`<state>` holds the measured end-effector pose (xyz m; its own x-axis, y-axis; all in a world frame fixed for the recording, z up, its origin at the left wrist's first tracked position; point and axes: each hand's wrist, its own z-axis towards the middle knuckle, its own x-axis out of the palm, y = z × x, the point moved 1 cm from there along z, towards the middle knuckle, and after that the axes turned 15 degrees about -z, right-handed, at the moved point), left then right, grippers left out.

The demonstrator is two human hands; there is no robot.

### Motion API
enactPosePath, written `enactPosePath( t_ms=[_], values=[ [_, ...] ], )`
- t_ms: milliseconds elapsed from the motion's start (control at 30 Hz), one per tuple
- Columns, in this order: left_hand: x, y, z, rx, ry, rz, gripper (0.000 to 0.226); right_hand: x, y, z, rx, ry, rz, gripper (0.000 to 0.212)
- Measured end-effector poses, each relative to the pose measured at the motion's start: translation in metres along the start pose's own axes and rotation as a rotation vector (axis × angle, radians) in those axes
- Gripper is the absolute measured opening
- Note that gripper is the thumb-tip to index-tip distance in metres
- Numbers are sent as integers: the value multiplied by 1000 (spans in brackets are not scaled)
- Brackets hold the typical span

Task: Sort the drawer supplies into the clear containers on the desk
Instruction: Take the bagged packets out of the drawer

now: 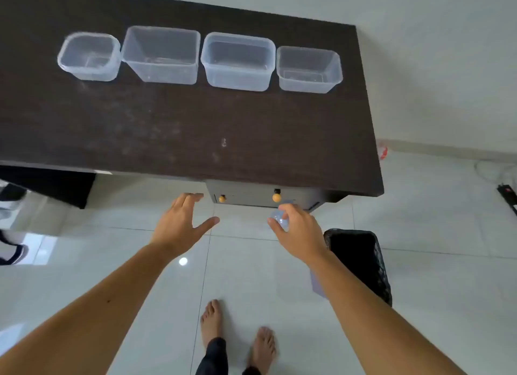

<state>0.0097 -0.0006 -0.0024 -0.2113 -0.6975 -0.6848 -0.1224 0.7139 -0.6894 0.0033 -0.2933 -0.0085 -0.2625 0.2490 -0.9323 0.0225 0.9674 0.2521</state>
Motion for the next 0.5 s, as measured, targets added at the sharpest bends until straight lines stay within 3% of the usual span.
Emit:
enactPosePath(
  t_ms=[133,333,500],
  values=[
    [15,16,26,-38,-42,-81,86,19,3,21,119,-122,69,35],
    [41,15,54,-43,-223,-322,64,40,-8,50,228,-227,124,36],
    [53,26,61,-102,-311,-461,55,48,-5,53,109,-346,245,32]
  ],
)
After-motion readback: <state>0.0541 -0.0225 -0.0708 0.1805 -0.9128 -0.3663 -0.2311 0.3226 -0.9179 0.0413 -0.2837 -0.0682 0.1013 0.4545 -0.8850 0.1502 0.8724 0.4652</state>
